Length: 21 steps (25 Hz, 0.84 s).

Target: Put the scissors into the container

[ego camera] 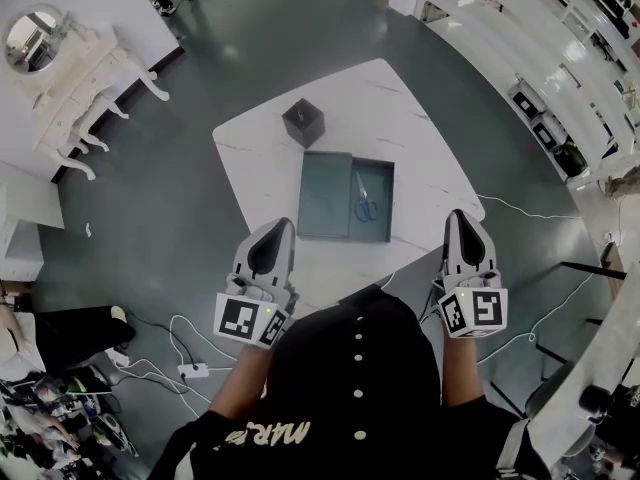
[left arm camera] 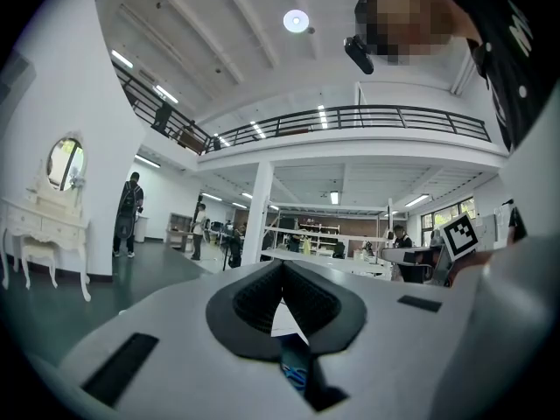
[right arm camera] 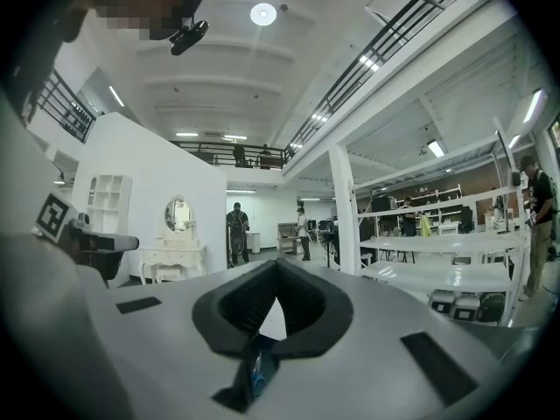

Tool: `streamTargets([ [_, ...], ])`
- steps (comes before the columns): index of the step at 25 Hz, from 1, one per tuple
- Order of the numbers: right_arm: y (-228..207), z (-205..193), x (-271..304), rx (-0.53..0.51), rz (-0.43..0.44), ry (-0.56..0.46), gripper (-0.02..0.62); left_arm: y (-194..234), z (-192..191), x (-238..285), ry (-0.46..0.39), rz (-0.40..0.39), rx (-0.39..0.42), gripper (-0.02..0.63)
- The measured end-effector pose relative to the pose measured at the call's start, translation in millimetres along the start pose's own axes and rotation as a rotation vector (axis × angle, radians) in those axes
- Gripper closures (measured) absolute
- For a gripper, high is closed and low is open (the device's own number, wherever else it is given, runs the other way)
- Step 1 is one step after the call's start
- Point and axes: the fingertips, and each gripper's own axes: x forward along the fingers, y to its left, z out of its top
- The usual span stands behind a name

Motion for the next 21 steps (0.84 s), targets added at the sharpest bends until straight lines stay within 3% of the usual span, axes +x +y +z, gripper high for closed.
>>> streamTargets([
  [21, 3.7, -3.4, -15.3, 0.017, 0.007, -0.003, 0.581, -19.2, -3.9, -8.6, -0.005, -0.018, 0.002, 0.58],
])
